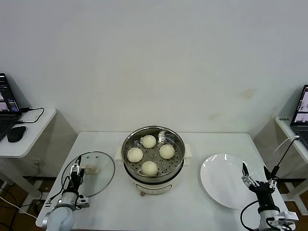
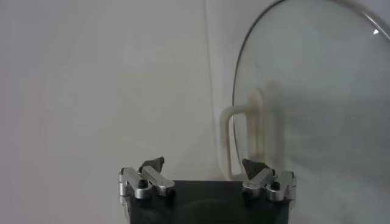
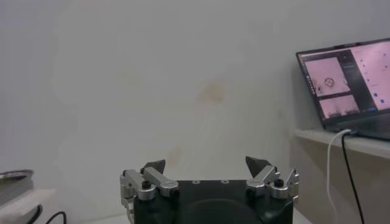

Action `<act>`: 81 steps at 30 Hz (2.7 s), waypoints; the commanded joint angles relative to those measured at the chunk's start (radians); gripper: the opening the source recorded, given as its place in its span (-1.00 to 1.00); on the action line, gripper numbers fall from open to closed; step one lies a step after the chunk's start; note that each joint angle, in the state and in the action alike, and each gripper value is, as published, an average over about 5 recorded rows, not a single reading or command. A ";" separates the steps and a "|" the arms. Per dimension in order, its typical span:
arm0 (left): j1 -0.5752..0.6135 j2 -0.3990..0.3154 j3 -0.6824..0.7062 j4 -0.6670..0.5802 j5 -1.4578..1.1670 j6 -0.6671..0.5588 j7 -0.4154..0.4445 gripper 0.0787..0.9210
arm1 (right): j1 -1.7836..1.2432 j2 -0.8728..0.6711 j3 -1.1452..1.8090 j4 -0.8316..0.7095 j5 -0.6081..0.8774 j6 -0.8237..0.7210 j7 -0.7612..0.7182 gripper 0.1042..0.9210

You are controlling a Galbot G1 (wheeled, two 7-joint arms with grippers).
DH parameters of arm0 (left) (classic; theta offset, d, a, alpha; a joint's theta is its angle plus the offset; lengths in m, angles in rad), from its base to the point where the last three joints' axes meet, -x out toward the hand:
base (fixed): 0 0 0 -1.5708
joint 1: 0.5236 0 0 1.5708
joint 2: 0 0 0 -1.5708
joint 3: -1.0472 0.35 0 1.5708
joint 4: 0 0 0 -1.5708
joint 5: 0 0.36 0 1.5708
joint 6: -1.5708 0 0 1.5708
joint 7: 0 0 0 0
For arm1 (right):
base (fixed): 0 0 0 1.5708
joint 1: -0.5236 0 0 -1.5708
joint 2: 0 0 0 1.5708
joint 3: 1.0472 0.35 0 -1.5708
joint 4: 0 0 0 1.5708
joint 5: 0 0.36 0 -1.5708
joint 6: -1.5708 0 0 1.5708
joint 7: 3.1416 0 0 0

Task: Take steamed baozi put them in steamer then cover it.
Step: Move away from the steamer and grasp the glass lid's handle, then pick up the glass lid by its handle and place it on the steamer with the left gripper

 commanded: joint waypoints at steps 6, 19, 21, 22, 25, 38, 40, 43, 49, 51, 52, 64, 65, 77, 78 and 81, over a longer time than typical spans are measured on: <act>-0.058 -0.012 0.014 0.048 -0.006 0.032 0.003 0.77 | 0.003 0.004 0.002 -0.011 -0.006 0.002 0.000 0.76; -0.096 -0.021 0.017 0.107 -0.037 0.037 -0.028 0.77 | 0.009 0.004 0.004 -0.023 -0.010 0.000 0.000 0.76; -0.094 -0.021 0.019 0.110 -0.039 0.036 -0.029 0.76 | 0.011 0.004 0.004 -0.025 -0.011 0.000 0.000 0.76; -0.092 -0.021 0.020 0.111 -0.040 0.036 -0.030 0.74 | 0.012 0.004 0.004 -0.026 -0.011 0.000 0.000 0.76; -0.087 -0.022 0.022 0.116 -0.040 0.033 -0.031 0.62 | 0.012 0.002 0.006 -0.028 -0.012 -0.001 0.000 0.76; -0.085 -0.006 0.023 0.162 -0.045 -0.003 -0.063 -0.26 | -0.002 -0.008 0.022 -0.025 -0.010 -0.005 -0.001 0.76; -0.089 -0.004 0.024 0.168 -0.046 -0.008 -0.069 -0.40 | -0.002 -0.007 0.020 -0.025 -0.012 -0.006 -0.001 0.76; -0.089 -0.003 0.025 0.170 -0.048 -0.011 -0.070 -0.60 | -0.002 -0.007 0.019 -0.023 -0.013 -0.007 -0.001 0.76; -0.047 -0.006 0.003 0.063 -0.079 0.025 -0.003 -0.84 | 0.002 -0.004 0.017 -0.017 -0.012 -0.011 -0.002 0.76; -0.014 -0.017 -0.014 -0.024 -0.115 0.068 0.047 -0.84 | 0.007 -0.001 0.016 -0.016 -0.011 -0.013 -0.004 0.76; 0.007 -0.025 -0.024 -0.073 -0.137 0.093 0.071 -0.84 | 0.011 0.001 0.016 -0.017 -0.010 -0.014 -0.004 0.76; 0.196 -0.052 -0.052 -0.534 -0.198 0.314 0.198 -0.84 | 0.033 0.008 -0.009 0.000 -0.009 -0.022 -0.005 0.76; 0.202 -0.052 -0.049 -0.551 -0.176 0.342 0.201 -0.84 | 0.032 0.007 -0.009 0.004 -0.007 -0.022 -0.005 0.76; 0.195 -0.042 -0.079 -0.652 0.035 0.463 0.304 -0.84 | 0.022 0.004 -0.012 0.027 -0.002 -0.017 -0.006 0.76; 0.192 -0.035 -0.080 -0.655 0.041 0.466 0.305 -0.84 | 0.022 0.004 -0.013 0.029 -0.003 -0.018 -0.006 0.76; 0.182 -0.023 -0.078 -0.681 0.061 0.481 0.325 -0.84 | 0.022 0.002 -0.016 0.034 -0.007 -0.024 -0.003 0.76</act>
